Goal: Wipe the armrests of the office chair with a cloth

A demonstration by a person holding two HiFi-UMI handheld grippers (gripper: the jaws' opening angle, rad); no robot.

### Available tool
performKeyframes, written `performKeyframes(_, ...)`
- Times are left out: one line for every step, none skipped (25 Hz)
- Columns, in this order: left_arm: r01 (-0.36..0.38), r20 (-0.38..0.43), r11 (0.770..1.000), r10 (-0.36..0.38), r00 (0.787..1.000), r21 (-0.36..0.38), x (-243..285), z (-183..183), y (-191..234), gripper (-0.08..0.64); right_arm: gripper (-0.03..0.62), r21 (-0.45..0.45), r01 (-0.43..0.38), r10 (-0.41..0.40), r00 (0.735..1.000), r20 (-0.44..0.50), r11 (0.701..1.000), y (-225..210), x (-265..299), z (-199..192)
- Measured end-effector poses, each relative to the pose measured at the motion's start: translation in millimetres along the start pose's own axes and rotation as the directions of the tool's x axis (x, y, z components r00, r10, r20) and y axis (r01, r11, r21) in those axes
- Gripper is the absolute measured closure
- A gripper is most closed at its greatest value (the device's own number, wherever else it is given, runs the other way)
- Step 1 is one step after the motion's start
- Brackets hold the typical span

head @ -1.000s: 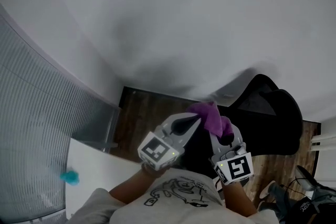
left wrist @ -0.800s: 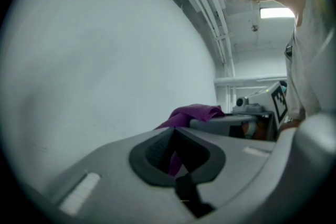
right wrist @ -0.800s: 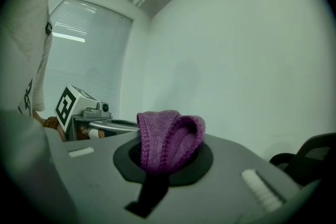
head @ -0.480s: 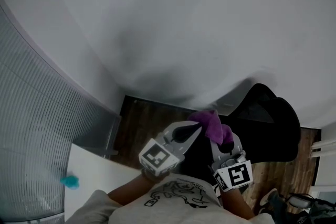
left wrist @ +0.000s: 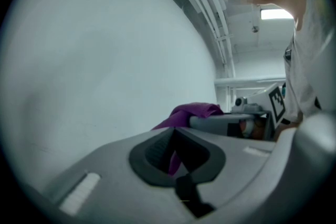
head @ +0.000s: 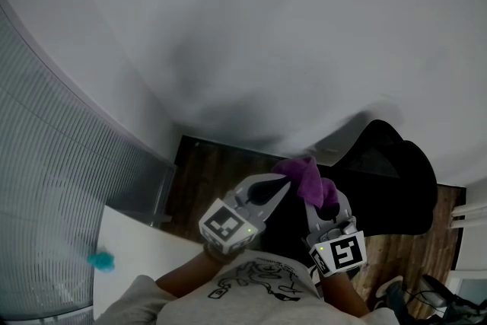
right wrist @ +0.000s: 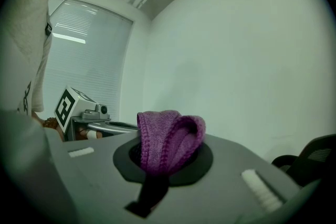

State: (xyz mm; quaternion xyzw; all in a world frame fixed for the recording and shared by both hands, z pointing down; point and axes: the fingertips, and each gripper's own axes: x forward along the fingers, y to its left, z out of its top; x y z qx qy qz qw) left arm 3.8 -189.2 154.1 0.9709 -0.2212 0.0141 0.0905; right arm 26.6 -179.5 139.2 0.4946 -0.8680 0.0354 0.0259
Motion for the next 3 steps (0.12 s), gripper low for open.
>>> performKeyframes(0.001, 0.0, 1.0, -0.001, 1.0, 0.0, 0.8, -1.7, 0.5, 0.56, 0.566, 0.001, 0.0, 0.0, 1.0, -0.001, 1.0, -0.8, 0.4, -1.6)
performKeyframes(0.002, 0.0, 1.0, -0.002, 1.0, -0.001, 2.0, -3.5, 1.2, 0.56, 0.566, 0.003, -0.001, 0.001, 1.0, -0.002, 1.0, -2.1, 0.9, -3.4)
performKeyframes(0.002, 0.0, 1.0, -0.002, 1.0, -0.002, 3.3, -5.4, 1.9, 0.56, 0.566, 0.004, -0.001, 0.001, 1.0, -0.004, 1.0, -3.4, 1.5, -5.4)
